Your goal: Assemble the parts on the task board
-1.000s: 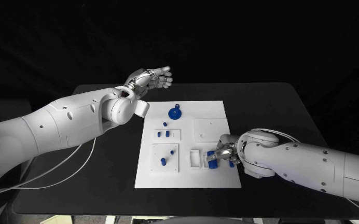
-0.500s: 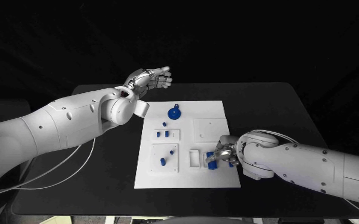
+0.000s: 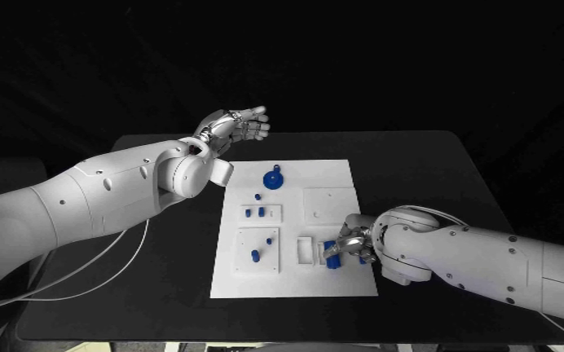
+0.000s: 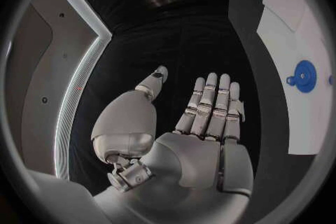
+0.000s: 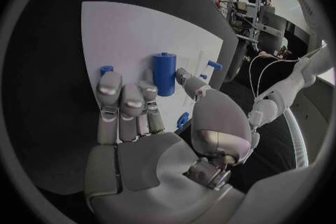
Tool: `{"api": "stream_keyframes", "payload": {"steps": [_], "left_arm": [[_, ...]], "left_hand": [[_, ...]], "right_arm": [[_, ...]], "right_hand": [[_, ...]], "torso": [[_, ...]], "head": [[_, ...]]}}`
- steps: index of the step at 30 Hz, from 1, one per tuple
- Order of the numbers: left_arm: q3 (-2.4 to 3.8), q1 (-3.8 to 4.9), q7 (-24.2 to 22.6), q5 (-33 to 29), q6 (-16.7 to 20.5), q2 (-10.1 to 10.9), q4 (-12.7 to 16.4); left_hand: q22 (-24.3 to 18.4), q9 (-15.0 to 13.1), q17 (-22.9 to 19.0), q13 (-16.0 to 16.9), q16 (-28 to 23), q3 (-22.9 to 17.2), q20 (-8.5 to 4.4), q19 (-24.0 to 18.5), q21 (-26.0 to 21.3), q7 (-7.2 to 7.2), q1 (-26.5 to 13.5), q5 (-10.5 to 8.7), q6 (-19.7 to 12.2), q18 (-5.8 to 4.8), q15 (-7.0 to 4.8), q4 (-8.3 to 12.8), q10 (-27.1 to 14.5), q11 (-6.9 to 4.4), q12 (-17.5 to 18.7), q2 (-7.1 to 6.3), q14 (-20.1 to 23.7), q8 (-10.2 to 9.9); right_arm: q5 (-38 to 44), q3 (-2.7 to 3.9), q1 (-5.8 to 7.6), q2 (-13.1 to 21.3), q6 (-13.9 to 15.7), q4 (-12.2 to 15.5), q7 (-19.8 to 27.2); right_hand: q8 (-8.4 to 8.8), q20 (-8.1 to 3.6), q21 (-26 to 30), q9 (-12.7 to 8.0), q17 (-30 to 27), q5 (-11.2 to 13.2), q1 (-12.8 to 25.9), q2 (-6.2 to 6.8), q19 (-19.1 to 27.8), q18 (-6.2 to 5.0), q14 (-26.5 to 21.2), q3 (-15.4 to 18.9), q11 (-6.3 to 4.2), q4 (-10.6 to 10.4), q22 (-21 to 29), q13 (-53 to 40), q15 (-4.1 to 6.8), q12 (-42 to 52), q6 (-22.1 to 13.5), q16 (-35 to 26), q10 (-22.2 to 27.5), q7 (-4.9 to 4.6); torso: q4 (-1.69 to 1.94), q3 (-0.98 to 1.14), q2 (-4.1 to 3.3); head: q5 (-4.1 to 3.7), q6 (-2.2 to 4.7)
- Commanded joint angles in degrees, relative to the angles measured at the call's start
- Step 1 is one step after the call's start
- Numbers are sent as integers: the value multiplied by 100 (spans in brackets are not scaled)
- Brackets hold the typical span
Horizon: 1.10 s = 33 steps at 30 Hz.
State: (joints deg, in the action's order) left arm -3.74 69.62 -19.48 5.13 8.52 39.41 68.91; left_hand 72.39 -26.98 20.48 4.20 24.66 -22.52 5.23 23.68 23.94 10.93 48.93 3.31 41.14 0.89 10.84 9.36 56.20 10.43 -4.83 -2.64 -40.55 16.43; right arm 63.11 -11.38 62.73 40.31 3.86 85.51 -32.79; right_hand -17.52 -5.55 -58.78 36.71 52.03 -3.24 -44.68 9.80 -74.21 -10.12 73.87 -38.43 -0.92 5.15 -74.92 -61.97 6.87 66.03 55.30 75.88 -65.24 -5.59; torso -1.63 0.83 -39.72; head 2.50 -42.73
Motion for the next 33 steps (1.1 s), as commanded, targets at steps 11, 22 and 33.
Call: {"api": "stream_keyframes", "payload": {"steps": [11,22,33], "left_arm": [[4,6,-54,-28,-62,7,6],[5,6,-55,-27,-62,10,-16],[5,7,-54,-26,-57,8,-11]], "left_hand": [[11,9,-6,-9,12,12,-1,28,-25,53,-18,-7,47,-50,12,19,21,10,24,20,-38,0],[13,11,-8,-10,11,10,-1,28,-29,51,-14,-7,51,-51,13,20,25,10,28,21,-41,1],[14,12,-9,-11,9,9,-1,29,-32,48,-12,-7,55,-53,14,22,26,10,33,19,-42,2]], "right_arm": [[-275,-1,250,275,74,298,-21],[-368,139,318,221,122,210,0],[-354,346,492,-159,114,-565,47]], "right_hand": [[23,13,-45,-306,18,-72,36,-41,17,-488,38,-13,-3,65,-109,-8,23,-25,94,-23,-50,10],[33,17,-52,-314,24,-95,52,-36,17,-488,39,-30,-6,78,-107,-10,26,-30,104,-27,-55,12],[39,17,-55,-318,28,-102,56,-28,17,-488,40,-37,-6,90,-106,-11,27,-33,109,-28,-57,13]], "torso": [[-2,4,1],[0,11,-3],[9,0,-7]], "head": [[-14,13],[-34,40],[-37,102]]}}
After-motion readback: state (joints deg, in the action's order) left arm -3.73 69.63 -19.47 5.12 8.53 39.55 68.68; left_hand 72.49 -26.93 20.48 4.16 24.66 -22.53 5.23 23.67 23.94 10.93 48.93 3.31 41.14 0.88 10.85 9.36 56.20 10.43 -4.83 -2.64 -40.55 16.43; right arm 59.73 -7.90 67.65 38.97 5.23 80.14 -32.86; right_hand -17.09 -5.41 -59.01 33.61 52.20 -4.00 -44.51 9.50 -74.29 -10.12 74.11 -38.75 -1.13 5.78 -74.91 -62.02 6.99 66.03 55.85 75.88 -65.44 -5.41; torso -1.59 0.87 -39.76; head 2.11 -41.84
